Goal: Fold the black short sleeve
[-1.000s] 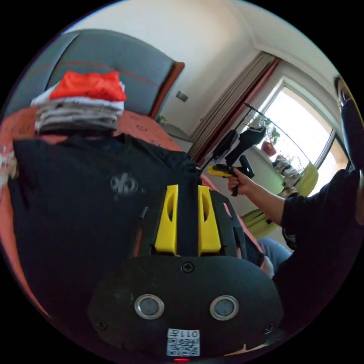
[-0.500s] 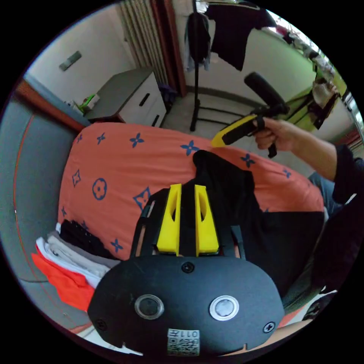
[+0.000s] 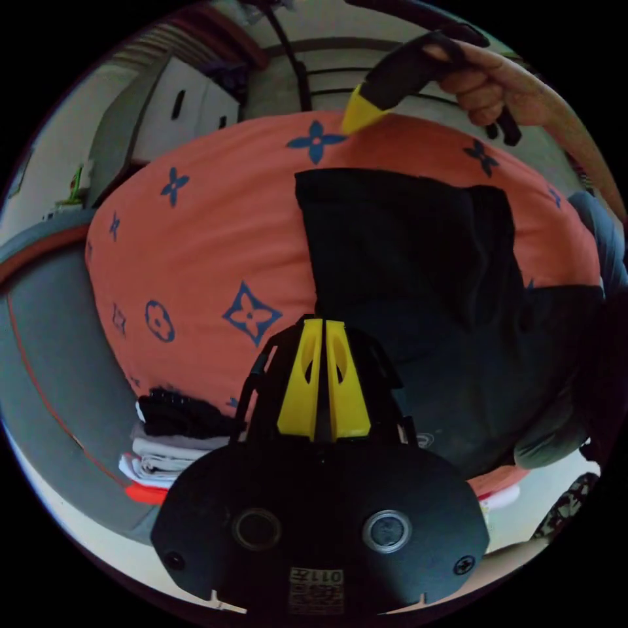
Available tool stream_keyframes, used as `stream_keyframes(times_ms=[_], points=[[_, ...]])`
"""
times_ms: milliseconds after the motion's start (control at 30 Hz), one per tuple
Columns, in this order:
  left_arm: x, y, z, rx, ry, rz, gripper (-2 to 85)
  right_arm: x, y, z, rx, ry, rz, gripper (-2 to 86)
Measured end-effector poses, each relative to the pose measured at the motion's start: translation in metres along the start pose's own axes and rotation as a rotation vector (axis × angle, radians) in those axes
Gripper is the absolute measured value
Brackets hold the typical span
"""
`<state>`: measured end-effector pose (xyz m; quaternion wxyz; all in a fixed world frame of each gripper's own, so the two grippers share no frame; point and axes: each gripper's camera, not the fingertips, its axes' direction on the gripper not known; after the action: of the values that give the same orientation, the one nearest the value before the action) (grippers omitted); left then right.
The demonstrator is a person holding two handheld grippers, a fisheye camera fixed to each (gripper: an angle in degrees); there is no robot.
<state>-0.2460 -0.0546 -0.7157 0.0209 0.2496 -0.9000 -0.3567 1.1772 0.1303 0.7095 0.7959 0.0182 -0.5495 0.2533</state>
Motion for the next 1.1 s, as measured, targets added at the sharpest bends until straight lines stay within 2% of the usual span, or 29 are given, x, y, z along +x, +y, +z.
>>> stream_keyframes(times_ms=[100, 133, 233, 267, 367, 433, 633, 800, 833, 933, 1033, 1100], points=[[-0.002, -0.018, 0.011, 0.034, -0.012, -0.024, 0.0, -0.012, 0.002, 0.002, 0.016, 0.085, -0.052, 1.4], [-0.003, -0.027, 0.015, 0.038, -0.018, -0.029, 0.0, -0.026, 0.0, 0.006, -0.001, 0.168, -0.131, 2.2], [-0.009, -0.05, 0.027, 0.021, -0.005, -0.052, 0.0, -0.068, -0.004, 0.036, -0.154, 0.484, -0.438, 5.4], [-0.013, -0.059, 0.031, 0.011, 0.007, -0.064, 0.0, -0.079, -0.004, 0.051, -0.241, 0.543, -0.541, 6.5], [-0.02, -0.08, 0.038, -0.012, 0.016, -0.077, 0.0, -0.094, -0.003, 0.074, -0.378, 0.636, -0.669, 8.5], [-0.024, -0.09, 0.039, -0.02, 0.017, -0.084, 0.0, -0.1, -0.004, 0.077, -0.397, 0.625, -0.637, 9.6], [-0.041, -0.09, 0.021, 0.024, 0.017, -0.118, 0.3, -0.109, 0.04, 0.04, -0.385, 0.356, -0.449, 12.9], [-0.09, -0.05, -0.036, 0.225, 0.088, -0.288, 2.3, -0.111, 0.102, 0.02, -0.173, 0.277, -0.338, 13.9], [-0.101, -0.045, -0.049, 0.268, 0.155, -0.318, 3.1, -0.114, 0.109, 0.019, -0.135, 0.258, -0.299, 13.7], [-0.121, -0.047, -0.069, 0.3, 0.242, -0.402, 5.2, -0.129, 0.119, 0.031, -0.09, 0.312, -0.241, 12.7], [-0.13, -0.058, -0.07, 0.309, 0.424, -0.458, 6.5, -0.151, 0.12, 0.045, -0.09, 0.426, -0.223, 11.0], [-0.129, -0.063, -0.07, 0.286, 0.438, -0.481, 6.3, -0.164, 0.12, 0.051, -0.109, 0.424, -0.22, 9.8]])
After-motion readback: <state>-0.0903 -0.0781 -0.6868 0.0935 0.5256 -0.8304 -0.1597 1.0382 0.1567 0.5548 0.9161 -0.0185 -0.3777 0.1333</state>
